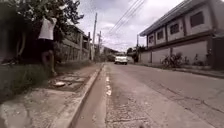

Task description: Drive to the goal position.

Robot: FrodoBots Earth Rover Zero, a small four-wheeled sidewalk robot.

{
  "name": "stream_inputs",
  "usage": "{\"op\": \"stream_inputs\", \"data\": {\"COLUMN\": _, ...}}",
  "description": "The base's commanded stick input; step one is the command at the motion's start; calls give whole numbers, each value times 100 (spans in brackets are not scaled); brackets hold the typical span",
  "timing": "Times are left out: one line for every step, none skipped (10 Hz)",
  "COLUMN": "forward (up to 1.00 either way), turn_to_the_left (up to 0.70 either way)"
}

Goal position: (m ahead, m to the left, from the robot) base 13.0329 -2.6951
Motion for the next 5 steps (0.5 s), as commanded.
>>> {"op": "stream_inputs", "data": {"forward": 70, "turn_to_the_left": 0}}
{"op": "stream_inputs", "data": {"forward": 70, "turn_to_the_left": 0}}
{"op": "stream_inputs", "data": {"forward": 70, "turn_to_the_left": 0}}
{"op": "stream_inputs", "data": {"forward": 70, "turn_to_the_left": 0}}
{"op": "stream_inputs", "data": {"forward": 70, "turn_to_the_left": 0}}
